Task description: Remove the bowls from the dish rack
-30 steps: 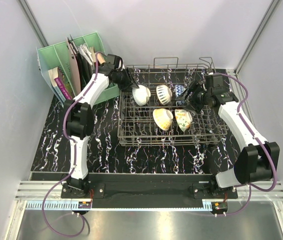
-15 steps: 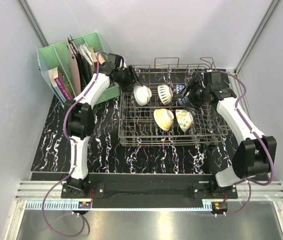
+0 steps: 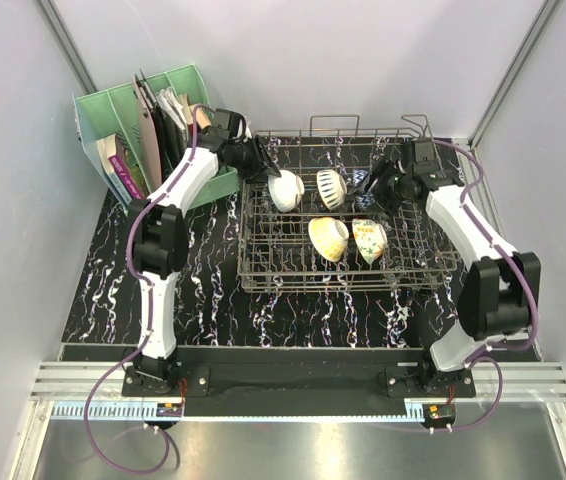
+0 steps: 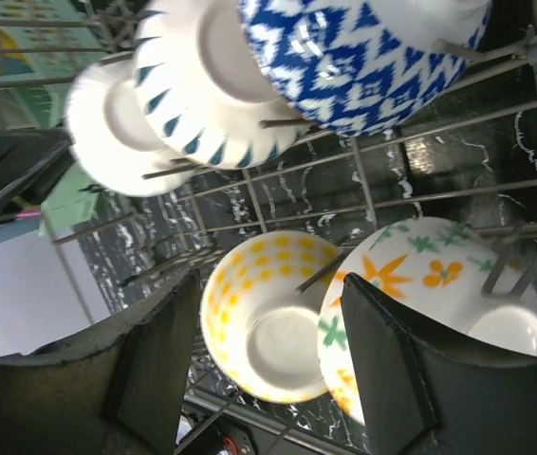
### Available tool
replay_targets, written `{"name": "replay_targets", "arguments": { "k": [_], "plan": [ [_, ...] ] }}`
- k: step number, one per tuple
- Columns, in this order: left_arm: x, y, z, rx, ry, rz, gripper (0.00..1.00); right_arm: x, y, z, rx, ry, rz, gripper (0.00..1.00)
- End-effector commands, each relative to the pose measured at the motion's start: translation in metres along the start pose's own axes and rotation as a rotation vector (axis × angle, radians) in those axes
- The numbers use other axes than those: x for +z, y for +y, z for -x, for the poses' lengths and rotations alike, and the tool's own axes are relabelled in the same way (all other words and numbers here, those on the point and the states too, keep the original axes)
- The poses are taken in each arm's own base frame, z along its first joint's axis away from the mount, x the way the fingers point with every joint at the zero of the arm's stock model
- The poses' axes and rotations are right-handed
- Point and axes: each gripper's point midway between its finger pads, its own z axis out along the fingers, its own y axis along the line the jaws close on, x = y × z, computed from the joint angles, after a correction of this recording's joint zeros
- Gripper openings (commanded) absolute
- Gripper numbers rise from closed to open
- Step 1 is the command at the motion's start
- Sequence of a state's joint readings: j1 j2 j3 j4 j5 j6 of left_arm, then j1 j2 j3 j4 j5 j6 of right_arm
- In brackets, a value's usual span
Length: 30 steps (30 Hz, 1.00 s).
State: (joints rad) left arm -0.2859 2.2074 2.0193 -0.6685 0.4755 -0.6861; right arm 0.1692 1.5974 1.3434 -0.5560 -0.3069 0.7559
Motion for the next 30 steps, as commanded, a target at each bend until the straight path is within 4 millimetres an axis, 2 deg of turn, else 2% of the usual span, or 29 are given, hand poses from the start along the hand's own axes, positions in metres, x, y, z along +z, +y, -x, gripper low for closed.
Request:
{"name": "replay_targets", "arguments": {
  "k": [1, 2, 3, 5, 6, 9, 10, 15, 20, 21, 23, 27, 30],
  "plan": [
    [-0.003, -0.038, -0.038, 0.029, 0.139, -0.152, 0.39, 0.013, 0.012, 0.011, -0.063, 0.003, 0.014, 0.69],
    [-0.003, -0.035, -0.037, 0.027, 0.139, -0.149, 0.39, 0.016, 0.016, 0.012, -0.086, 0.000, 0.016, 0.69],
    [-0.003, -0.033, -0.036, 0.024, 0.136, -0.146, 0.38, 0.014, 0.033, 0.014, -0.115, -0.007, 0.050, 0.69],
    [-0.004, -0.030, -0.034, 0.019, 0.135, -0.143, 0.34, 0.022, 0.047, 0.012, -0.129, 0.026, 0.085, 0.69],
    [-0.003, -0.029, -0.034, 0.017, 0.135, -0.142, 0.32, 0.019, 0.064, 0.015, -0.148, 0.015, 0.117, 0.69],
    [-0.003, -0.026, -0.031, 0.014, 0.132, -0.140, 0.25, 0.027, 0.077, 0.021, -0.140, 0.018, 0.139, 0.69],
    [-0.002, -0.025, -0.032, 0.009, 0.135, -0.140, 0.24, 0.036, 0.077, 0.018, -0.141, 0.040, 0.136, 0.69],
    [-0.006, -0.021, -0.027, -0.007, 0.132, -0.149, 0.24, 0.049, 0.082, 0.007, -0.136, 0.114, 0.144, 0.69],
    [-0.009, -0.024, -0.023, -0.006, 0.126, -0.172, 0.24, 0.060, 0.098, -0.012, -0.145, 0.191, 0.181, 0.69],
    [-0.009, -0.026, -0.024, -0.011, 0.128, -0.182, 0.24, 0.069, 0.098, -0.016, -0.142, 0.213, 0.179, 0.69],
    [-0.007, -0.027, -0.025, -0.012, 0.137, -0.201, 0.24, 0.071, 0.111, -0.024, -0.163, 0.240, 0.213, 0.69],
    [-0.007, -0.029, -0.025, -0.005, 0.137, -0.211, 0.26, 0.087, 0.114, -0.038, -0.167, 0.281, 0.213, 0.70],
    [-0.007, -0.028, -0.026, -0.006, 0.138, -0.210, 0.26, 0.091, 0.119, -0.044, -0.177, 0.294, 0.223, 0.69]
  ]
}}
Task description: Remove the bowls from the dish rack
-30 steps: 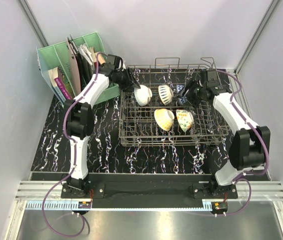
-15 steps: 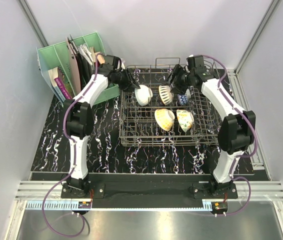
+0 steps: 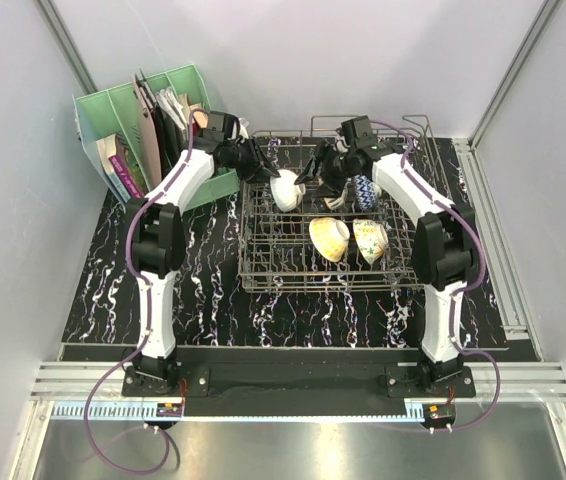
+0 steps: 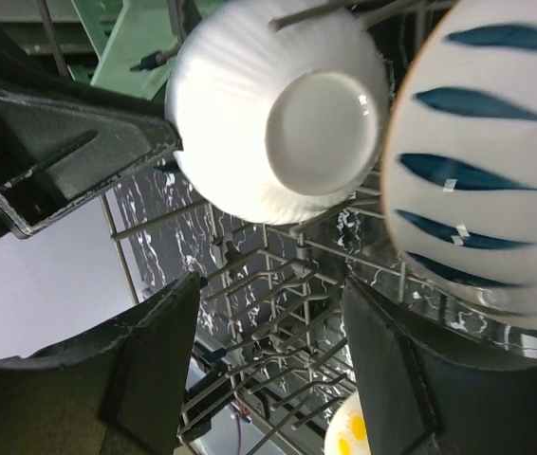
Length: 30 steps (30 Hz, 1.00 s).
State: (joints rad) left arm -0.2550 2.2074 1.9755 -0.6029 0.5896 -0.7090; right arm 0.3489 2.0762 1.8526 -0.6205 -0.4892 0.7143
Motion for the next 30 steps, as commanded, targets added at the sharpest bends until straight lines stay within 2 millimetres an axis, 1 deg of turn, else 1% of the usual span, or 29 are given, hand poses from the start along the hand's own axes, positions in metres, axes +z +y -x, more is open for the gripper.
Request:
{"name": "replay_targets", "arguments": {
  "k": [1, 2, 3, 8, 9, 11, 12, 13, 14, 15, 16, 17, 20, 21, 22, 23, 26, 28, 30],
  "plan": [
    [-0.002, -0.027, -0.027, 0.025, 0.105, -0.118, 0.26, 0.001, 0.026, 0.000, -0.034, 0.013, 0.064, 0.70],
    [-0.001, -0.025, -0.028, 0.021, 0.109, -0.117, 0.26, 0.002, 0.028, 0.002, -0.036, 0.010, 0.068, 0.69],
    [-0.001, -0.026, -0.028, 0.018, 0.108, -0.119, 0.26, 0.006, 0.024, 0.004, -0.031, 0.004, 0.053, 0.69],
    [-0.001, -0.027, -0.029, 0.016, 0.111, -0.125, 0.29, 0.015, 0.018, 0.012, -0.034, -0.025, 0.028, 0.68],
    [-0.001, -0.027, -0.030, 0.017, 0.113, -0.124, 0.30, 0.021, 0.014, 0.011, -0.028, -0.018, 0.018, 0.68],
    [-0.002, -0.027, -0.029, 0.020, 0.110, -0.126, 0.31, 0.025, 0.012, 0.013, -0.027, -0.020, 0.011, 0.68],
    [-0.002, -0.027, -0.029, 0.020, 0.110, -0.126, 0.31, 0.031, 0.008, 0.012, -0.024, -0.018, -0.001, 0.68],
    [-0.002, -0.027, -0.030, 0.019, 0.113, -0.127, 0.32, 0.033, 0.009, 0.014, -0.026, -0.021, 0.001, 0.68],
    [-0.001, -0.027, -0.030, 0.020, 0.114, -0.127, 0.35, 0.036, 0.009, 0.013, -0.027, -0.015, 0.002, 0.68],
    [-0.003, -0.028, -0.030, 0.021, 0.112, -0.130, 0.36, 0.043, 0.006, 0.011, -0.015, -0.002, -0.001, 0.68],
    [-0.002, -0.027, -0.032, 0.015, 0.118, -0.128, 0.38, 0.045, 0.007, 0.012, -0.011, -0.001, 0.002, 0.68],
    [-0.002, -0.027, -0.031, 0.014, 0.117, -0.128, 0.43, 0.047, 0.007, 0.011, -0.009, 0.002, 0.002, 0.68],
    [-0.002, -0.031, -0.034, 0.008, 0.118, -0.127, 0.46, 0.056, 0.003, 0.012, 0.010, -0.005, -0.018, 0.68],
    [-0.002, -0.031, -0.034, 0.008, 0.116, -0.122, 0.48, 0.058, 0.001, 0.012, 0.013, -0.008, -0.026, 0.68],
    [-0.001, -0.034, -0.038, 0.011, 0.122, -0.121, 0.49, 0.060, 0.003, 0.013, 0.011, -0.010, -0.023, 0.68],
    [0.000, -0.035, -0.040, 0.012, 0.124, -0.117, 0.50, 0.065, 0.000, 0.012, 0.015, -0.003, -0.027, 0.68],
    [0.007, -0.037, -0.054, 0.016, 0.147, -0.086, 0.51, 0.071, -0.003, 0.009, 0.036, 0.011, -0.032, 0.68],
    [0.012, -0.036, -0.064, 0.015, 0.165, -0.055, 0.51, 0.073, -0.006, 0.009, 0.043, 0.006, -0.044, 0.68],
    [0.017, -0.031, -0.068, 0.005, 0.168, -0.012, 0.51, 0.074, -0.008, 0.009, 0.051, 0.005, -0.050, 0.68]
  ]
}}
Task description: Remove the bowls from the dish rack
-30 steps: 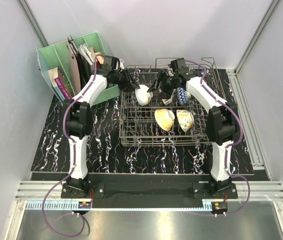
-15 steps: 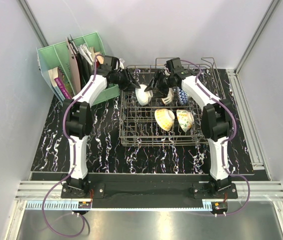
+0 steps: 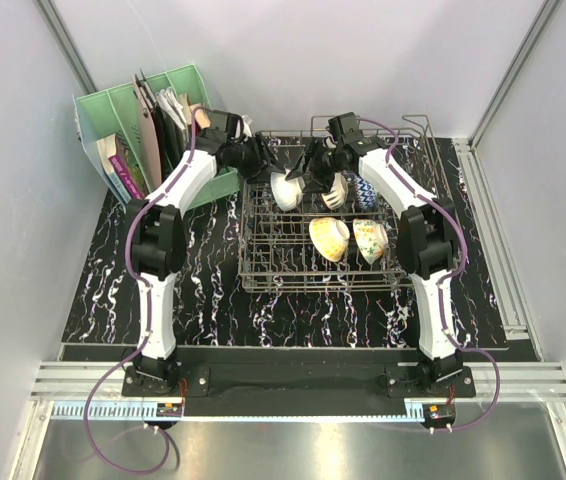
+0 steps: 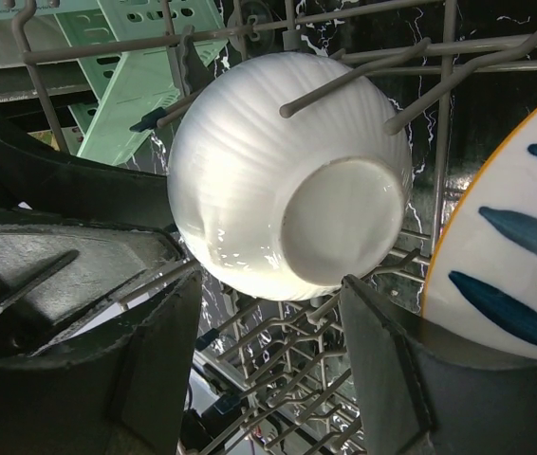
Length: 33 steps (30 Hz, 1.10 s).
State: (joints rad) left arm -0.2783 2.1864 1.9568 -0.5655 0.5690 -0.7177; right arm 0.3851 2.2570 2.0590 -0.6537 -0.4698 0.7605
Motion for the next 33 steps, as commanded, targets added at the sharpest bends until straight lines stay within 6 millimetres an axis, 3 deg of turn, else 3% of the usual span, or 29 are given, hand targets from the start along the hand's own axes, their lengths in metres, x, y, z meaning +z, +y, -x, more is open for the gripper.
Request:
{"name": "replay_targets", "arguments": {
  "k": [1, 8, 11, 12, 23, 33],
  "plan": [
    [0.018, -0.022, -0.070, -0.023, 0.200, 0.004, 0.49, 0.031, -0.016, 0.000, 0.028, -0.014, -0.041, 0.67],
    [0.028, -0.034, -0.080, -0.057, 0.218, 0.026, 0.40, 0.036, -0.022, -0.003, 0.068, -0.003, -0.051, 0.66],
    [0.029, -0.030, -0.076, -0.059, 0.208, 0.039, 0.02, 0.034, -0.021, -0.001, 0.069, -0.012, -0.046, 0.66],
    [0.028, -0.029, -0.074, -0.063, 0.208, 0.039, 0.00, 0.033, -0.019, -0.001, 0.072, -0.015, -0.034, 0.66],
    [0.030, -0.027, -0.068, -0.047, 0.208, 0.022, 0.00, 0.025, -0.033, 0.001, 0.097, -0.024, -0.033, 0.67],
    [0.020, -0.018, -0.055, -0.040, 0.167, 0.041, 0.00, 0.023, -0.042, 0.001, 0.107, -0.035, -0.052, 0.66]
  ]
}}
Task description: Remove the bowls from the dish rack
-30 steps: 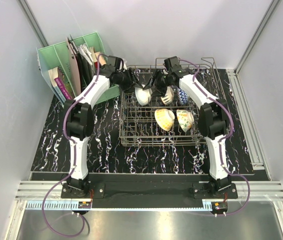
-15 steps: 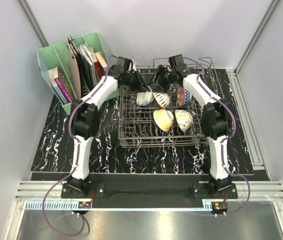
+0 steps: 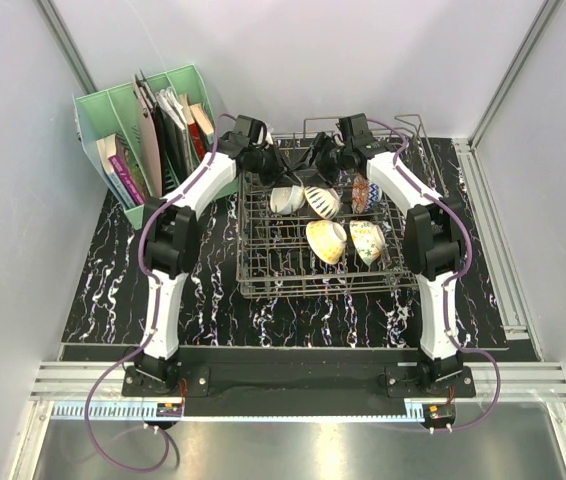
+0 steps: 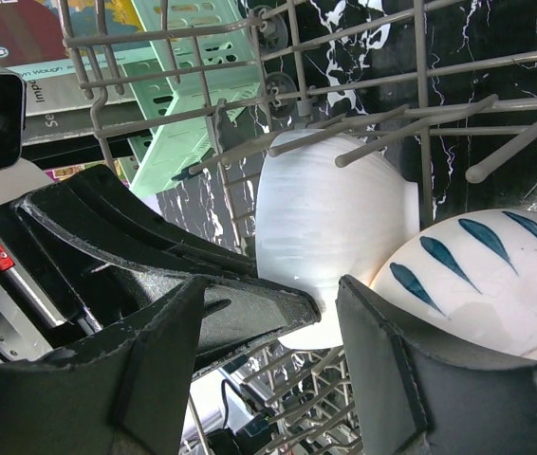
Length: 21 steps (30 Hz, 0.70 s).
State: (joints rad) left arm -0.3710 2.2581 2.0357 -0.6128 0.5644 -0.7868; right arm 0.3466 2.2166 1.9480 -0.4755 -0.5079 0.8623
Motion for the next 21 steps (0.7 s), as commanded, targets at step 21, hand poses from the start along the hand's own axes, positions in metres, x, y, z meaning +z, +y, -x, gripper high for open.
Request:
{"name": "replay_targets", "arguments": {
  "k": [21],
  "plan": [
    [-0.055, 0.009, 0.002, 0.053, -0.038, 0.075, 0.00, -0.006, -0.020, -0.004, -0.013, -0.044, -0.099, 0.66]
  ]
}}
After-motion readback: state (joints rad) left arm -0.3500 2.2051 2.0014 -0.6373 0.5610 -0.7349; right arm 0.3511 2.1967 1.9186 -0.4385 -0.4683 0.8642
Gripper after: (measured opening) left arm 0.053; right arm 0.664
